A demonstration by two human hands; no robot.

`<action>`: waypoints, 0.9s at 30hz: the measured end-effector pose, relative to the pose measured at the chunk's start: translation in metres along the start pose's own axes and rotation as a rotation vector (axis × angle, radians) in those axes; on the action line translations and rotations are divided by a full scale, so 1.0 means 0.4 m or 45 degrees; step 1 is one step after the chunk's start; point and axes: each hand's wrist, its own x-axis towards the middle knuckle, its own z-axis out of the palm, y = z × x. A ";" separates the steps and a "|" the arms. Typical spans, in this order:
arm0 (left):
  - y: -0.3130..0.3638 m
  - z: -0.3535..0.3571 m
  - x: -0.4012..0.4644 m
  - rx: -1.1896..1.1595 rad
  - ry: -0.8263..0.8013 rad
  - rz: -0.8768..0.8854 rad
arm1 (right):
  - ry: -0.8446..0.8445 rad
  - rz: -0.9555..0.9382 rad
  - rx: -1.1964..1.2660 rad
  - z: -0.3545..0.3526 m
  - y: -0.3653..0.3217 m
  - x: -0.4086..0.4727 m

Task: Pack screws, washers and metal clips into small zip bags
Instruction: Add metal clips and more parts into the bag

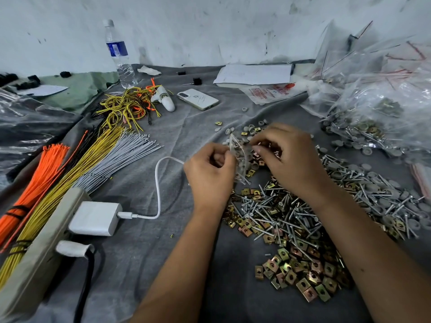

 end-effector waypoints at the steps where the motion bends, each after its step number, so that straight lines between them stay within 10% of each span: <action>1: 0.000 -0.001 0.000 -0.004 0.004 -0.025 | -0.053 0.032 -0.076 0.002 0.005 -0.002; 7: -0.011 -0.003 0.016 -0.098 0.080 -0.262 | -0.414 0.105 -0.442 0.026 0.026 -0.016; 15: -0.004 0.006 0.008 0.016 -0.046 -0.092 | 0.031 0.003 0.042 -0.002 -0.007 -0.001; 23: 0.005 0.009 -0.002 -0.010 -0.089 0.008 | -0.258 -0.033 -0.081 0.020 -0.009 -0.008; 27: 0.007 0.004 0.002 -0.022 0.084 -0.068 | -0.002 -0.009 0.042 0.018 -0.007 -0.002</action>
